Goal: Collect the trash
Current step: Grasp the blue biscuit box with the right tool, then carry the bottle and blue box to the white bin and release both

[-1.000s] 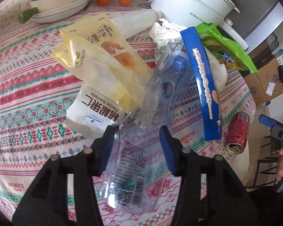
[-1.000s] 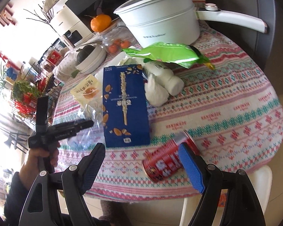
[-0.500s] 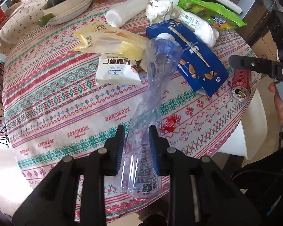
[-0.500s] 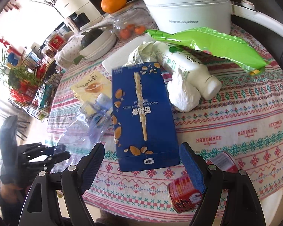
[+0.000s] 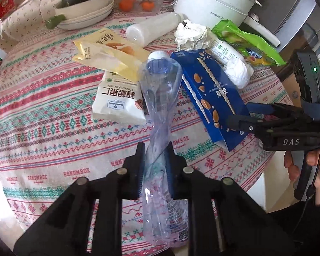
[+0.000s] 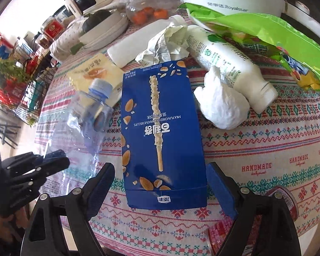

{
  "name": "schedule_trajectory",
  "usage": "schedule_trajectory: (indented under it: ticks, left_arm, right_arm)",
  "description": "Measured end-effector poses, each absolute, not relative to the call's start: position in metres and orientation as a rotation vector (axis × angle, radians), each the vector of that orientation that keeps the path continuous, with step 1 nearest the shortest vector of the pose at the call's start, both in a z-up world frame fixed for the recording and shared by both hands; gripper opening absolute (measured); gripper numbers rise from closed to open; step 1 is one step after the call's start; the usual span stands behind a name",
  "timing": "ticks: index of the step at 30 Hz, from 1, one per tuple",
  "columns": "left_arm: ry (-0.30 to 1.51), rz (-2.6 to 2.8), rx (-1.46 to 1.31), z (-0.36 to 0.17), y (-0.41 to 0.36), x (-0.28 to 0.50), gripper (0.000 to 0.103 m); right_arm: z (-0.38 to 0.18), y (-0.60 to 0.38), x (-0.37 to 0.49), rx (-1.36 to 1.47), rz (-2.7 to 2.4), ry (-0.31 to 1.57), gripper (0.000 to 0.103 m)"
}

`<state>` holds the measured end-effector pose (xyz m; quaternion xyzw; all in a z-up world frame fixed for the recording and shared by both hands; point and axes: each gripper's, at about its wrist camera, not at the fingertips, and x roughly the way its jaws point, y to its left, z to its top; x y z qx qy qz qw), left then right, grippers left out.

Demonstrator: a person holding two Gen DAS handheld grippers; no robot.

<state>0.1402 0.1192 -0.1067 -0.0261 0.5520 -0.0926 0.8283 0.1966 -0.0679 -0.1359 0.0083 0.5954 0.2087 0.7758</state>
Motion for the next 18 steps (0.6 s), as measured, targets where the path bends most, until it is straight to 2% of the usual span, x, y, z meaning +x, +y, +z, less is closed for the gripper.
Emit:
schedule_trajectory:
  ticks: [5,10,14,16,18]
  left_arm:
    - [1.178,-0.185,-0.06,-0.107,0.131,0.128,0.02]
    - [1.213,-0.163,-0.084,-0.112,0.142,0.124,0.02]
    - [1.21,-0.155,-0.099,-0.113,0.142,0.13,0.022]
    - [1.214,-0.146,-0.11,-0.117,0.141,0.134,0.026]
    - [1.204,-0.144,-0.146,-0.118,0.141,0.136,0.022]
  right_arm:
    - [-0.151,-0.045,0.202,-0.032,0.432,1.315,0.092]
    - [-0.163,-0.024,0.205,-0.063,0.41,1.307,0.1]
    - [-0.165,-0.011,0.203,-0.134,0.387,1.238,0.097]
    - [-0.165,-0.009,0.201,-0.163,0.389,1.208,0.094]
    - [-0.164,-0.012,0.2,-0.145,0.42,1.204,0.093]
